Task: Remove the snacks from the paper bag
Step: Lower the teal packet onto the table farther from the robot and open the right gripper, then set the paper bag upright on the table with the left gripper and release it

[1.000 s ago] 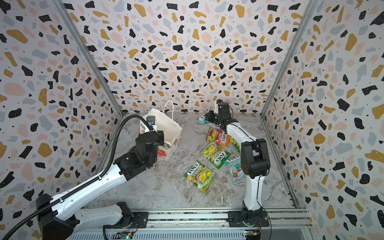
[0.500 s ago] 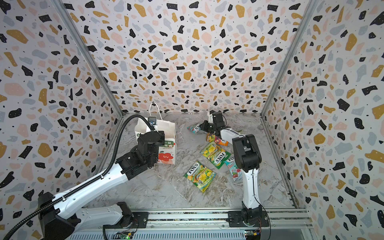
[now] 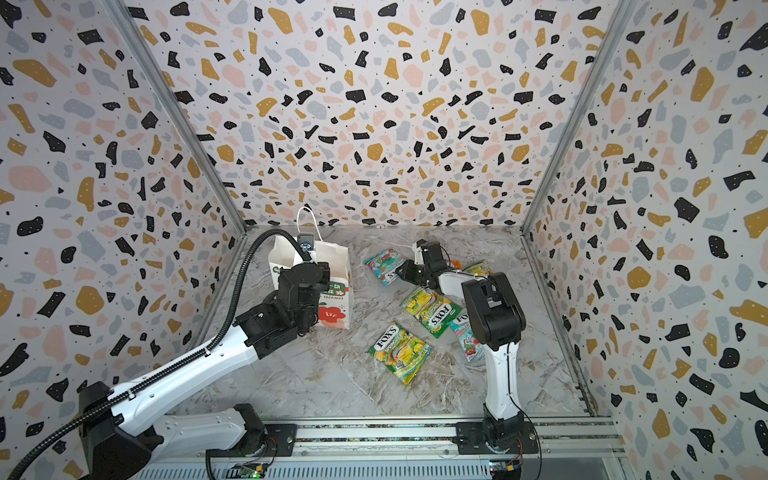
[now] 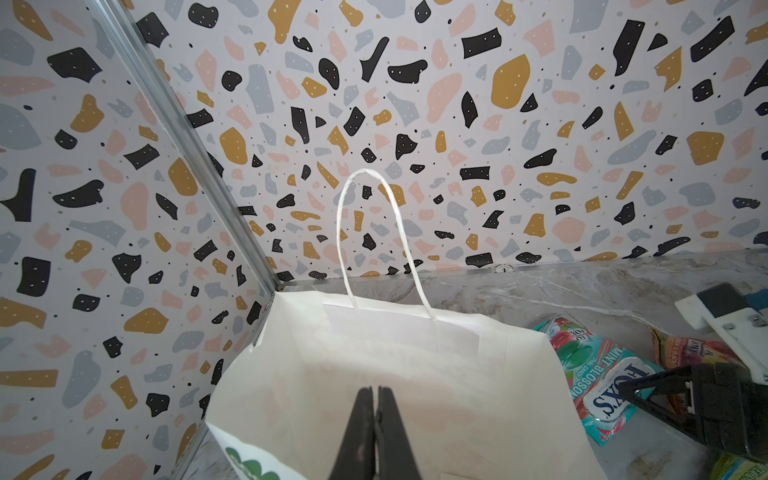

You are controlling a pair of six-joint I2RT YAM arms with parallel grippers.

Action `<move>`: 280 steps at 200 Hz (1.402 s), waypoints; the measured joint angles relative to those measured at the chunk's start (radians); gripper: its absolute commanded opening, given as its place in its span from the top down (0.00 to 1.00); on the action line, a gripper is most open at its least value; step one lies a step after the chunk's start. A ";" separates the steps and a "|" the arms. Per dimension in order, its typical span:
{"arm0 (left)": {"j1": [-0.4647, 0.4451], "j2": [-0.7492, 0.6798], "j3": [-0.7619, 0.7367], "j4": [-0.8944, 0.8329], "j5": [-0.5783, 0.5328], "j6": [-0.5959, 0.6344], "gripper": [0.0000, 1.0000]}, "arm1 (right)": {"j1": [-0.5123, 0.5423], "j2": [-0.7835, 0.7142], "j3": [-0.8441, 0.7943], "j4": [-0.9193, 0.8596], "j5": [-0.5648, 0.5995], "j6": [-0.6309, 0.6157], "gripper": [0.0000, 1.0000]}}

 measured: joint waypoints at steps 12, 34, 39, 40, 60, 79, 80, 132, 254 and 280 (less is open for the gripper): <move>0.000 0.000 0.000 0.000 -0.005 0.000 1.00 | 0.000 -0.017 -0.009 0.001 0.009 -0.006 0.54; 0.000 0.000 0.000 0.000 -0.013 0.000 1.00 | 0.000 -0.043 -0.011 -0.002 0.023 -0.023 0.50; 0.000 0.000 0.000 0.000 -0.015 0.000 1.00 | 0.000 -0.049 -0.011 -0.003 0.025 -0.026 0.49; 0.000 0.000 0.000 0.000 -0.015 0.000 1.00 | 0.000 -0.050 -0.011 -0.004 0.025 -0.027 0.49; 0.000 0.000 0.000 0.000 -0.019 -0.001 1.00 | 0.003 -0.086 -0.017 -0.018 0.036 -0.047 0.47; 0.000 0.000 0.000 0.000 -0.019 -0.002 1.00 | 0.007 -0.143 -0.027 -0.037 0.042 -0.071 0.47; 0.000 0.000 0.000 0.000 -0.019 -0.002 1.00 | 0.008 -0.146 -0.027 -0.039 0.042 -0.072 0.47; 0.000 0.000 0.000 0.000 0.001 -0.003 1.00 | 0.073 -0.314 -0.001 -0.105 0.035 -0.156 0.47; 0.008 -0.027 0.084 -0.111 0.156 -0.262 1.00 | 0.071 -0.522 -0.089 -0.216 0.175 -0.229 0.46; 0.008 -0.060 0.047 -0.109 0.195 -0.343 1.00 | 0.071 -0.532 -0.102 -0.216 0.182 -0.235 0.46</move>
